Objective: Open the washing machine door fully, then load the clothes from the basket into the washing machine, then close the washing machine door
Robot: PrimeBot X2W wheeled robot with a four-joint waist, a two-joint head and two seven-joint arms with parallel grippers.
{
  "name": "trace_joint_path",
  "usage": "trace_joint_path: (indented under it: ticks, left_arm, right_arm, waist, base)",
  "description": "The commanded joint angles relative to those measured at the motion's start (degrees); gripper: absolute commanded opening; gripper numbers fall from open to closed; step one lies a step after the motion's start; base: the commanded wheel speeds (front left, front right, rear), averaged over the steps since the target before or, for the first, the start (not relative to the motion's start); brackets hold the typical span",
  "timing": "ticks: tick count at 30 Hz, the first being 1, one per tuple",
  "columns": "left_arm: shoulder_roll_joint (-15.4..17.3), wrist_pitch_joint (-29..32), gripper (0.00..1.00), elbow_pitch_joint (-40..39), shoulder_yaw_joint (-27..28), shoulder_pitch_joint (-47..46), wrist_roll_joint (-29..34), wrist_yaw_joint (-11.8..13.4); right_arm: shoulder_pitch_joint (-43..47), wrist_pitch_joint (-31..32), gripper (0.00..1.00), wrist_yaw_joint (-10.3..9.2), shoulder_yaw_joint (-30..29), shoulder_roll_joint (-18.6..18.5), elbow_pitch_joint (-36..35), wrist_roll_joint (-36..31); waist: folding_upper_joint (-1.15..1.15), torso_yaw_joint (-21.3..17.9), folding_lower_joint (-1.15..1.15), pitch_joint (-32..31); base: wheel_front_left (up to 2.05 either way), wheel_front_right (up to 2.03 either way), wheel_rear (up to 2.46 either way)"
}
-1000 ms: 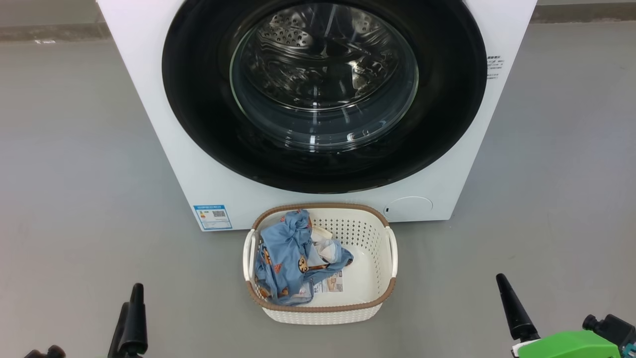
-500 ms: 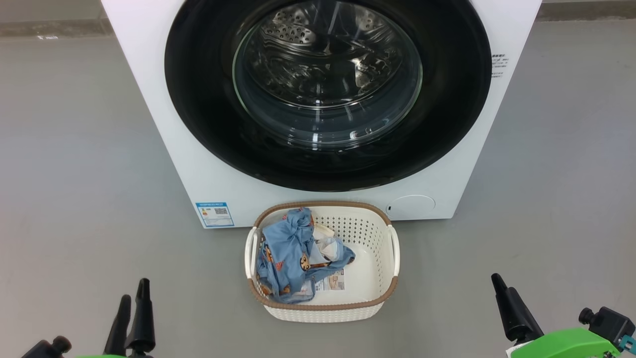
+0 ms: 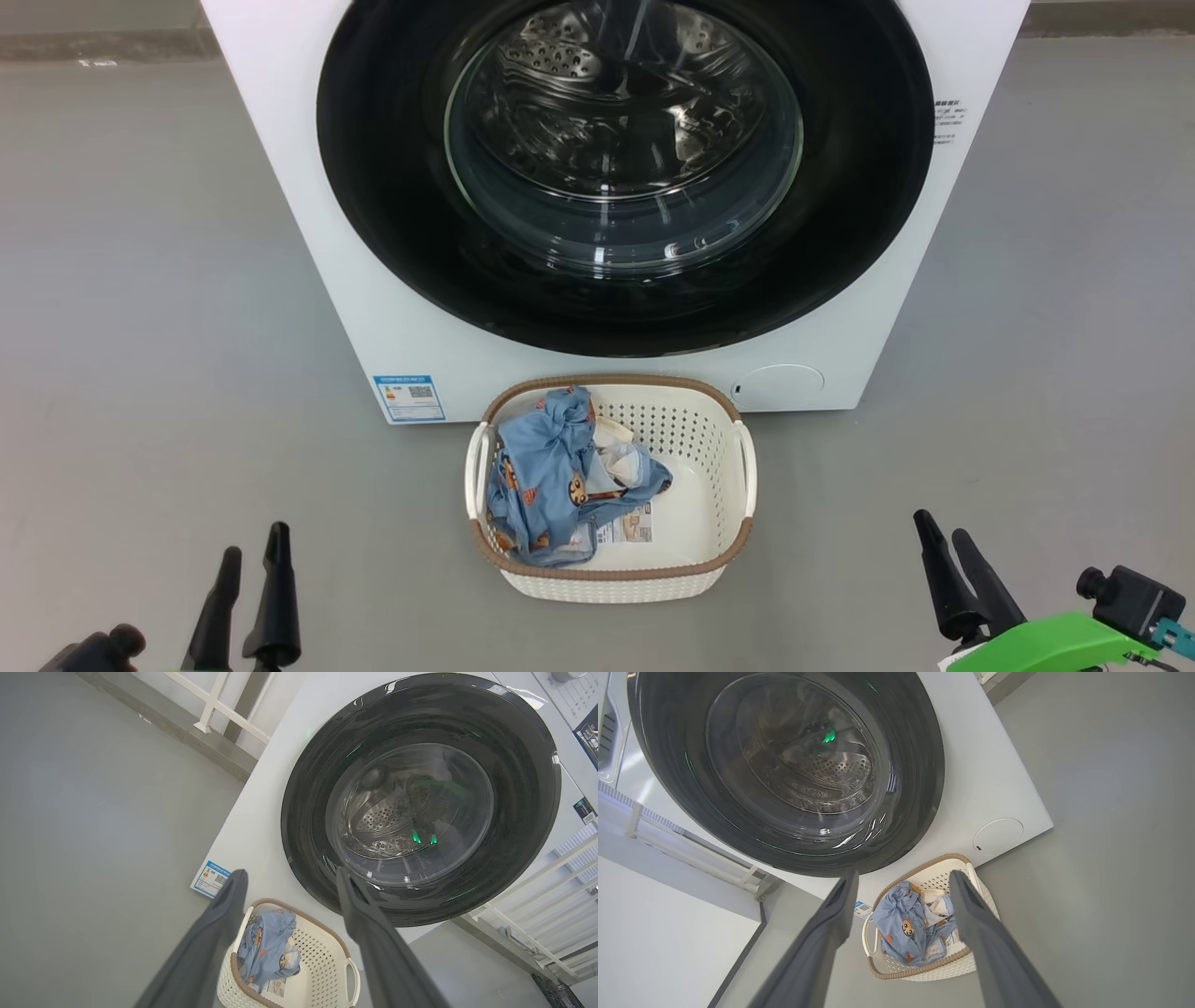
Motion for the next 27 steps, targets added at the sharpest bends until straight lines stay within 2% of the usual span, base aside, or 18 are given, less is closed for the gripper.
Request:
trace_joint_path:
  ticks: [1,27]
  left_arm:
    - [1.2,-0.7,1.00,-2.0,1.0,-0.9,2.1,-0.2]
    - [2.4,-5.3,1.00,-4.1,-0.5,0.3,19.3,-0.2]
  right_arm:
    - [-2.0,-0.8,1.00,0.06,0.9,-1.2,-1.6,-1.9]
    - [-1.1,-5.4,1.00,0.07,3.0,-3.3,-2.6,-16.1]
  waist:
    - [0.00,0.0,0.00,0.0]
    - [0.00,0.5,0.00,0.1]
  base:
    - [0.00,0.00,0.00]
    - [0.00,0.00,0.00]
